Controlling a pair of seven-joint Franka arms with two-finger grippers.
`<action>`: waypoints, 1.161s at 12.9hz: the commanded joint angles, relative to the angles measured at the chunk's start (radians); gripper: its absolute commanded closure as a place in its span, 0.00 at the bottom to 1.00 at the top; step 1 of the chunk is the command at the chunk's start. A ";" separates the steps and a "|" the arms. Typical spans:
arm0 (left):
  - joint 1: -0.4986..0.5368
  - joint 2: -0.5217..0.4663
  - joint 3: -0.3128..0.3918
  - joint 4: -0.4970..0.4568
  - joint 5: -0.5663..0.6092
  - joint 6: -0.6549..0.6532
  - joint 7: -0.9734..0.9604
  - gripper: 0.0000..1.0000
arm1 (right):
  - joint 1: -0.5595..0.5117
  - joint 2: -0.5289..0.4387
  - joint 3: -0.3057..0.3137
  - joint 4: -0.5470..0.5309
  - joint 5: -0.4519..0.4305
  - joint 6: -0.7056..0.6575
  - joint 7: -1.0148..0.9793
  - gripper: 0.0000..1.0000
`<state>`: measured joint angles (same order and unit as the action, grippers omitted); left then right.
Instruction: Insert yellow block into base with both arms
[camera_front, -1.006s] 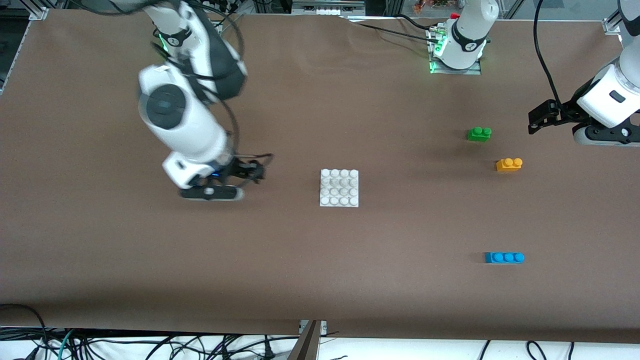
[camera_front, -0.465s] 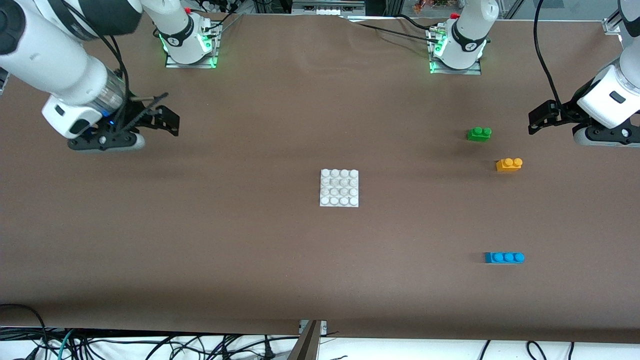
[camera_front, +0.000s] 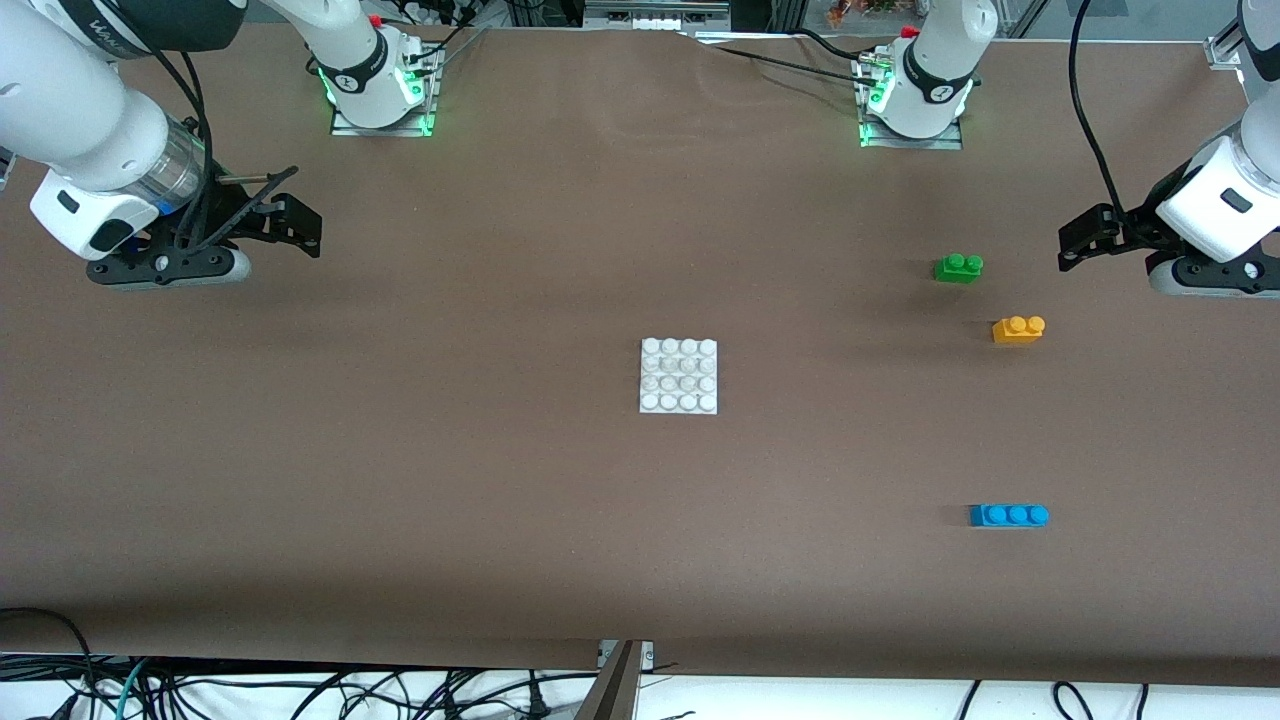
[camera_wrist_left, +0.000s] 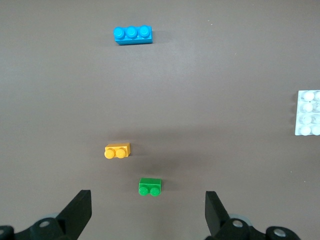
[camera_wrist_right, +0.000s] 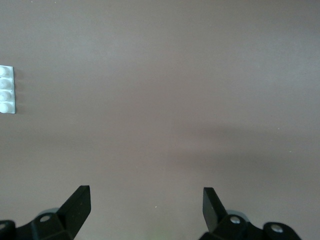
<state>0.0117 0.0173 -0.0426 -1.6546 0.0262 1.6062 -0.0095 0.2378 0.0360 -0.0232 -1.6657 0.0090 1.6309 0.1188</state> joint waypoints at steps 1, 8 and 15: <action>0.025 0.039 -0.005 0.030 -0.011 -0.028 0.003 0.00 | -0.008 -0.025 0.005 0.003 -0.017 -0.035 -0.019 0.01; 0.178 0.165 -0.005 0.018 -0.016 0.036 0.046 0.00 | -0.008 -0.031 -0.052 0.004 -0.018 -0.048 -0.079 0.01; 0.231 0.211 -0.003 -0.344 -0.009 0.470 0.187 0.00 | -0.008 -0.031 -0.052 0.003 -0.020 -0.046 -0.079 0.01</action>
<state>0.2170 0.2673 -0.0397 -1.8708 0.0262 1.9607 0.1337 0.2351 0.0218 -0.0803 -1.6616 0.0021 1.5993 0.0573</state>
